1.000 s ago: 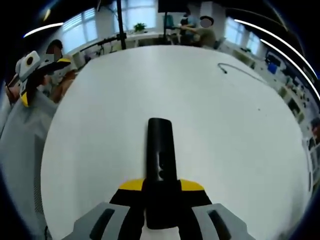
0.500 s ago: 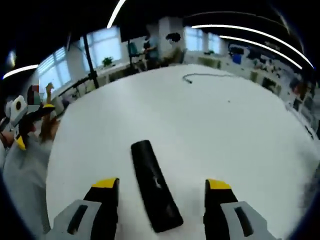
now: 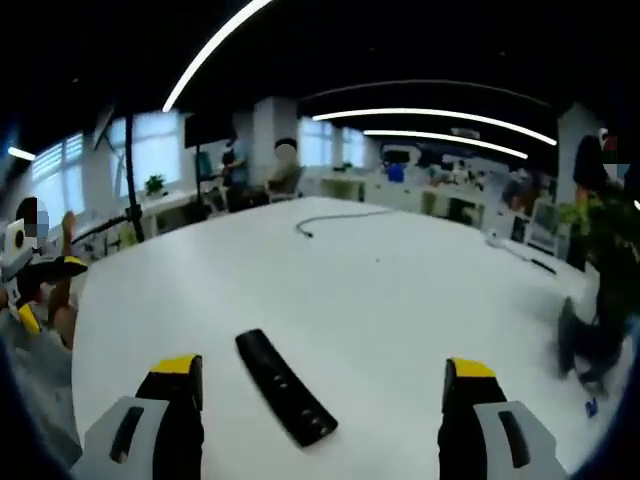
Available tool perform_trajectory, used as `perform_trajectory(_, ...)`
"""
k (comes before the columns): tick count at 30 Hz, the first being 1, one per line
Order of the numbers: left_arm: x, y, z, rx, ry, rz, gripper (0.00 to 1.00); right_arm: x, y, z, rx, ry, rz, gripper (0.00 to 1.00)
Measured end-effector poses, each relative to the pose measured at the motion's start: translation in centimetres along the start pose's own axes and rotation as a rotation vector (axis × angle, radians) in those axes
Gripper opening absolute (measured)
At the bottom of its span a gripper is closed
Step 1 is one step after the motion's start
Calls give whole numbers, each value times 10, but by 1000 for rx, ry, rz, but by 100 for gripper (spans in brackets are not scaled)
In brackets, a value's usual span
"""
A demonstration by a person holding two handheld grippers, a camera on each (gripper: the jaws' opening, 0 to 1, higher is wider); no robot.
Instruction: Press the specified remote control buttons in sequence, fully releasing each button before pressing the next.
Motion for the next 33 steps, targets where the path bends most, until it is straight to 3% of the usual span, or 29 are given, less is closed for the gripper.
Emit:
perform_trajectory(11, -1, 0, 0, -1, -8, 2, 95, -24, 10, -51, 103, -103, 22, 99)
perform_trajectory(18, -2, -1, -1, 3, -10, 3, 95, -13, 27, -85, 128, -81, 33, 99)
perform_trajectory(22, 0, 2, -1, 3, 3, 6, 95, -6, 37, -100, 132, -43, -3, 99)
perform_trajectory(26, 0, 2, -1, 9, 6, 3, 95, -7, 47, -112, 130, -42, 3, 99)
perform_trajectory(28, 1, 2, -1, 9, 10, 9, 95, -9, 56, -117, 111, -49, 58, 99)
perform_trajectory(33, 0, 4, -1, -3, 2, -4, 95, -20, 57, -135, 125, -47, 17, 99)
Point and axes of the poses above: the point that each gripper's makers call its tool centre point, and the gripper's own axes: z roughly forward along the fingers, y roughly to its left, x roughly out of its underside, the point moved 4 cm from there along -z, roughly backward along the fingers, and after that the axes turned 15 degrees about -y, right-handed, at the moved point
